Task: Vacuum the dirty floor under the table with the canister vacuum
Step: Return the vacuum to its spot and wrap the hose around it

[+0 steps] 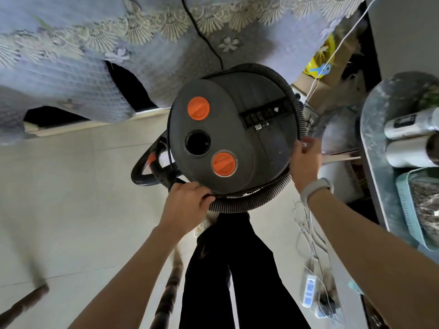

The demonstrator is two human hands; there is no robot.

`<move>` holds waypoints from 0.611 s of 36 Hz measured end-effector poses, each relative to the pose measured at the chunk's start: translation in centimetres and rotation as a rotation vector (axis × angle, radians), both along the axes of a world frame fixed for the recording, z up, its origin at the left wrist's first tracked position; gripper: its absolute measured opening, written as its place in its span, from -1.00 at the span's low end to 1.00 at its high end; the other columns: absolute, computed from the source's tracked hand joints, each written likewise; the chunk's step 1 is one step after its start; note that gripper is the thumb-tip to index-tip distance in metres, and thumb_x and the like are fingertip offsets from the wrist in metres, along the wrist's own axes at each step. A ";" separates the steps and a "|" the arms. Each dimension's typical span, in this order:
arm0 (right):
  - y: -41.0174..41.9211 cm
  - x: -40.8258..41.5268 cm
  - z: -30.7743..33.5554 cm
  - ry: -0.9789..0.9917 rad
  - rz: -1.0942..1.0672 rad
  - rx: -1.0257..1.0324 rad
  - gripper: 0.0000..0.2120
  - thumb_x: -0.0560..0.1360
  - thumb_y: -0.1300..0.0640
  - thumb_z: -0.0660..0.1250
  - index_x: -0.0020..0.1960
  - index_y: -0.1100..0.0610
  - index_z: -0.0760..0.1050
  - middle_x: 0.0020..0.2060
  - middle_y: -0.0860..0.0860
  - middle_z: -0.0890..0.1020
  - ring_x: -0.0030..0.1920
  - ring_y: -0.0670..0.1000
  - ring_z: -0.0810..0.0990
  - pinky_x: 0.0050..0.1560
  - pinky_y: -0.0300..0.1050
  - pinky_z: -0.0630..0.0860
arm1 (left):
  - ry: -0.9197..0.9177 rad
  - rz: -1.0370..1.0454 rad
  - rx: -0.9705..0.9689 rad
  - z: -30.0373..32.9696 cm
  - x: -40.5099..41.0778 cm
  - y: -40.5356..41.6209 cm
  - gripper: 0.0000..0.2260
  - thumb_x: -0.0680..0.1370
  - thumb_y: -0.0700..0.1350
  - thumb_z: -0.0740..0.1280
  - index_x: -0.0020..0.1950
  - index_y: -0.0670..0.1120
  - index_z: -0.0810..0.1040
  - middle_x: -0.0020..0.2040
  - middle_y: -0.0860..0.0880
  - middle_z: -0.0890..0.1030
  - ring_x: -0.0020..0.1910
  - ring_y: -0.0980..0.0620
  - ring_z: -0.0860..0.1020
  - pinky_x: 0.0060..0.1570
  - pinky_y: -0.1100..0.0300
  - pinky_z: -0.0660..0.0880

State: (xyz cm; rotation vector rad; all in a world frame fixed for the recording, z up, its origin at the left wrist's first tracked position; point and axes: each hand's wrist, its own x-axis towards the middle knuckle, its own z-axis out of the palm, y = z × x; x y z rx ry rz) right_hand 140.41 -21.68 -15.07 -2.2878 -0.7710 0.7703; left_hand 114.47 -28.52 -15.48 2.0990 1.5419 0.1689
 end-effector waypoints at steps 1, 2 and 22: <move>0.7 0.2 0.3 -0.028 0.019 0.014 -0.79 0.58 0.15 0.20 0.19 0.16 0.41 -0.03 0.16 0.60 -0.05 0.17 0.57 0.04 0.09 0.51 | -0.027 0.012 -0.015 0.2 0.2 0.2 -0.70 0.48 0.07 0.19 -0.21 -0.03 0.66 -0.35 0.07 0.59 -0.35 0.01 0.57 -0.20 0.12 0.48; 1.4 0.5 0.3 -0.053 0.031 0.016 -0.79 0.58 0.17 0.19 0.19 0.15 0.42 -0.03 0.17 0.61 -0.06 0.17 0.57 0.04 0.09 0.51 | -0.043 0.030 -0.022 0.4 0.3 0.4 -0.69 0.50 0.08 0.19 -0.21 -0.04 0.65 -0.35 0.07 0.58 -0.35 0.02 0.56 -0.18 0.10 0.48; 5.3 1.9 -1.5 -0.078 0.027 -0.104 -0.74 0.59 0.23 0.17 0.25 0.23 0.45 0.15 0.22 0.57 0.23 0.20 0.45 0.14 -0.09 0.26 | -0.159 0.948 -0.474 -3.9 -2.2 6.8 -0.75 0.59 -0.22 0.15 0.18 -0.12 0.55 -0.06 -0.15 0.61 0.01 -0.19 0.55 -0.02 0.12 0.41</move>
